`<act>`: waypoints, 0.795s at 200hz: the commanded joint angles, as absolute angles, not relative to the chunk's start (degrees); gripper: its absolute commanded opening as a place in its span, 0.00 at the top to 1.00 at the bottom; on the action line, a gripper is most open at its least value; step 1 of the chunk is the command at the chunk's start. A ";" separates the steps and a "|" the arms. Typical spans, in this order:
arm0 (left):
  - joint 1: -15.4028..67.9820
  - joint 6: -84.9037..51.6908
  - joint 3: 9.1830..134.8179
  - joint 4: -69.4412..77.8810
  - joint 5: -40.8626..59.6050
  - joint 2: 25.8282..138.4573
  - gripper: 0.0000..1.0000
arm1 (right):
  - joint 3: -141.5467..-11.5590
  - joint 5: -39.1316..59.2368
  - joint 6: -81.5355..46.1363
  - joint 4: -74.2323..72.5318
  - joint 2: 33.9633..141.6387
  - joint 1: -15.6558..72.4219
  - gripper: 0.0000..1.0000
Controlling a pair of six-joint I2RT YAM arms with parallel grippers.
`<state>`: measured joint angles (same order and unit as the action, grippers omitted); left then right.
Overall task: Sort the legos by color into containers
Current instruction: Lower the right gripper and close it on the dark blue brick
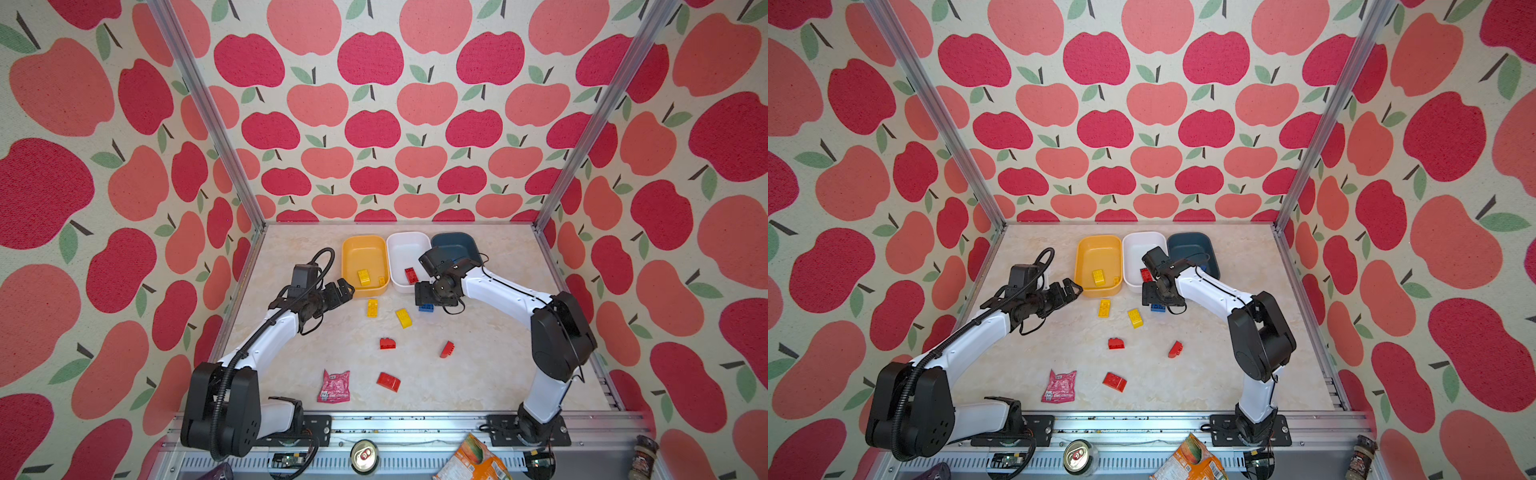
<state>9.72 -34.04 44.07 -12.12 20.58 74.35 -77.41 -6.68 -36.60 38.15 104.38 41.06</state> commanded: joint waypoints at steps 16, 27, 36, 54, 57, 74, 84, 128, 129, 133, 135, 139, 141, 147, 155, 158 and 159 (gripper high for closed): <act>9.52 -33.95 43.59 -11.99 21.74 74.40 0.01 | -75.92 -8.13 -39.96 34.78 107.62 41.66 0.17; 9.43 -33.99 43.51 -12.12 21.63 74.37 0.01 | -76.11 -8.26 -39.99 34.38 108.42 41.75 0.17; 9.47 -33.96 43.46 -12.13 21.62 74.35 0.01 | -76.11 -8.38 -40.03 33.82 108.94 41.75 0.17; 9.41 -33.98 43.33 -12.04 21.70 74.33 0.01 | -76.11 -8.85 -40.42 33.06 109.76 41.81 0.18; 9.48 -34.01 43.33 -12.04 21.75 74.35 0.01 | -76.11 -8.95 -40.55 32.98 109.89 41.79 0.18; 9.48 -34.01 43.18 -12.04 21.75 74.35 0.01 | -76.04 -9.22 -41.07 32.43 110.62 41.84 0.18; 9.49 -34.01 43.15 -11.95 21.80 74.33 0.01 | -76.04 -9.34 -41.36 32.11 111.14 41.84 0.19; 9.35 -33.88 43.32 -11.87 21.95 74.74 0.01 | -76.45 -10.80 -41.56 31.81 112.76 41.85 0.27; 9.33 -33.90 43.33 -11.87 21.96 74.77 0.01 | -76.46 -10.81 -41.52 31.82 112.76 41.84 0.27; 9.37 -33.88 43.33 -11.87 21.94 74.75 0.01 | -76.52 -10.89 -41.56 31.82 112.85 41.84 0.28; 9.40 -33.91 43.33 -11.87 21.92 74.76 0.01 | -76.54 -11.01 -41.52 31.82 112.92 41.84 0.28; 9.40 -33.89 43.33 -11.87 21.89 74.79 0.01 | -76.55 -11.10 -41.54 31.82 112.98 41.84 0.29; 9.38 -33.89 43.33 -11.87 21.89 74.77 0.01 | -76.55 -11.08 -41.54 31.82 113.02 41.84 0.29; 9.28 -33.92 43.27 -11.87 21.92 74.76 0.01 | -76.55 -11.20 -41.51 31.82 113.16 41.84 0.30; 9.28 -33.91 43.24 -11.87 21.95 74.82 0.01 | -76.68 -11.25 -41.53 31.90 113.29 41.84 0.32; 9.25 -33.92 43.24 -11.87 21.93 74.78 0.01 | -76.66 -11.37 -41.53 31.90 113.36 41.84 0.32; 9.24 -33.93 43.20 -11.87 21.91 74.74 0.01 | -76.65 -11.40 -41.55 31.90 113.37 41.84 0.32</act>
